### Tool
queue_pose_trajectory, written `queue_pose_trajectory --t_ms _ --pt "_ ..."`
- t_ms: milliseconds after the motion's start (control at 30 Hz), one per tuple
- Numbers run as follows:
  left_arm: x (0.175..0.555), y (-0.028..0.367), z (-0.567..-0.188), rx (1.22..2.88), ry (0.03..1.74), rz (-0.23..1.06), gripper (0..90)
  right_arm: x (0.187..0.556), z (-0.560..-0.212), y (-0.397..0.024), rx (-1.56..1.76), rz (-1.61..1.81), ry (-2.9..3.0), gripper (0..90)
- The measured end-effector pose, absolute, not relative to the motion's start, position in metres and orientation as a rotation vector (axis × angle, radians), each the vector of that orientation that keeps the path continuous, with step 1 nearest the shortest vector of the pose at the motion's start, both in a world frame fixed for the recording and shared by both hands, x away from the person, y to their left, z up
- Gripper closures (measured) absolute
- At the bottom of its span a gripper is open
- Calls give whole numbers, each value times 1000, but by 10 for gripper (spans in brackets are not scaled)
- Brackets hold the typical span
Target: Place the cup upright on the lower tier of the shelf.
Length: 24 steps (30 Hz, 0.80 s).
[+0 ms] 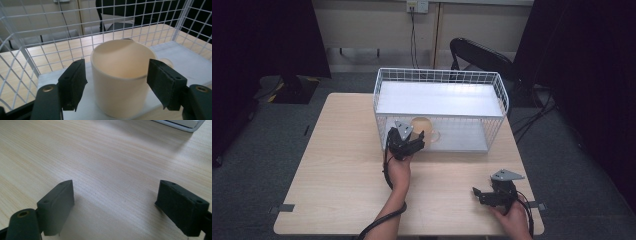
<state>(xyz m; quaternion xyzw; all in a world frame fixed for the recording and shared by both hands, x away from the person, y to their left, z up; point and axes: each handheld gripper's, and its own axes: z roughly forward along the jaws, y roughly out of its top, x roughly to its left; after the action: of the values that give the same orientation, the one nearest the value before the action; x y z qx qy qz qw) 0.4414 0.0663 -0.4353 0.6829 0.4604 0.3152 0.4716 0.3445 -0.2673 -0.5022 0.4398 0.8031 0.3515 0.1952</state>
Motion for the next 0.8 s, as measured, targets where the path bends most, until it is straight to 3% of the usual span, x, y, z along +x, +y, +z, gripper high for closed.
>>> queue_pose_trajectory --t_ms 433,800 --pt "440 75 -446 1727 1158 739 326 345 -502 -267 1232 985 2251 137" --pt "443 65 -453 1775 1142 721 399 345 -502 -267 1232 985 2251 138"
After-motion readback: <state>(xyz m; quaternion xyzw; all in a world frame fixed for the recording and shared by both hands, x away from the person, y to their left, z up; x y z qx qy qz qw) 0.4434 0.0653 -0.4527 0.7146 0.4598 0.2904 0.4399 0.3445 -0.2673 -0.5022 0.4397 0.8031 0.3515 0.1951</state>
